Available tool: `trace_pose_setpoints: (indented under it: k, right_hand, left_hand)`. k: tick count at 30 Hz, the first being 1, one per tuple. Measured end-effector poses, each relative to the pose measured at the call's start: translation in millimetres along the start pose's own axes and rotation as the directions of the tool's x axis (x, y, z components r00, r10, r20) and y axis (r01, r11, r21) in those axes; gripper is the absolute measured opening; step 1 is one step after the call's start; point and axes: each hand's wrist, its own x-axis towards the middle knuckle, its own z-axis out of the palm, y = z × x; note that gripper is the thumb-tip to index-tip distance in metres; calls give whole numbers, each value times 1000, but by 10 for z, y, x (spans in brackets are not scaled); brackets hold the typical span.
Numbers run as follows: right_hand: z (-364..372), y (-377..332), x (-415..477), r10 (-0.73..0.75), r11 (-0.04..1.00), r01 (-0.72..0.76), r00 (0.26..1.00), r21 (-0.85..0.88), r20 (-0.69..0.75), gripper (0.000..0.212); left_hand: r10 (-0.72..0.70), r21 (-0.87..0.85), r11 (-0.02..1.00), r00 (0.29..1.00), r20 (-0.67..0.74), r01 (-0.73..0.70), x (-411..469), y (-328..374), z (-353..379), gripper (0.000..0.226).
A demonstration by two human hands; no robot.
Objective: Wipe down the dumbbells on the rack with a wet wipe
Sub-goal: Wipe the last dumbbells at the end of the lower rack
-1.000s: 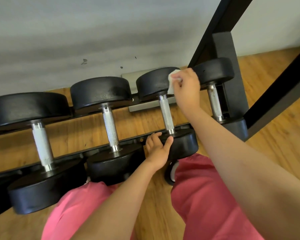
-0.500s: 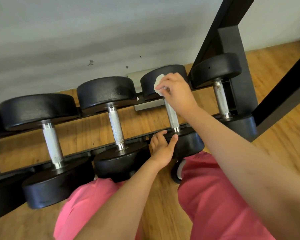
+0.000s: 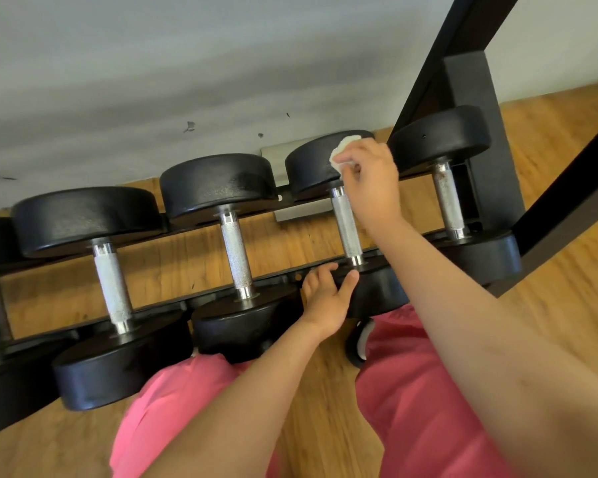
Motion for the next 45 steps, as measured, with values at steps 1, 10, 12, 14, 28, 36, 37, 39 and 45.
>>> trace_pose_setpoints:
  k: [1, 10, 12, 14, 28, 36, 37, 39, 45]
  right_hand:
    - [14, -39, -10, -55, 998, 56, 998, -29, 33, 19]
    - [-318, 312, 31, 191, 978, -184, 978, -94, 77, 25]
    - [-362, 446, -58, 379, 923, -385, 915, 13, 136, 21]
    - [-327, 470, -201, 482, 840, -522, 843, 148, 237, 13]
    - [176, 400, -123, 625, 381, -781, 613, 495, 484, 39]
    - [245, 482, -156, 512, 648, -674, 731, 355, 452, 29]
    - [251, 499, -167, 523, 645, -663, 745, 379, 414, 18]
    - [255, 534, -171, 563, 632, -647, 761, 426, 321, 10]
    - [315, 479, -209, 517, 579, -693, 719, 429, 465, 11]
  left_hand:
    - [9, 5, 1000, 1000, -7, -9, -12, -7, -14, 55]
    - [204, 302, 933, 979, -3, -193, -194, 87, -359, 44]
    - [263, 414, 884, 963, -53, -219, -248, 99, -522, 34]
    - [298, 610, 781, 939, -172, -136, -291, 31, -678, 29]
    - [253, 730, 661, 867, -430, 170, -327, -228, -811, 32]
    - [278, 722, 675, 854, -440, 152, -318, -243, -794, 32]
    - [280, 721, 676, 852, -441, 151, -318, -247, -791, 32]
    - [286, 718, 680, 848, -447, 149, -318, -246, -786, 31]
    - [293, 718, 678, 840, -457, 154, -333, -211, -790, 29]
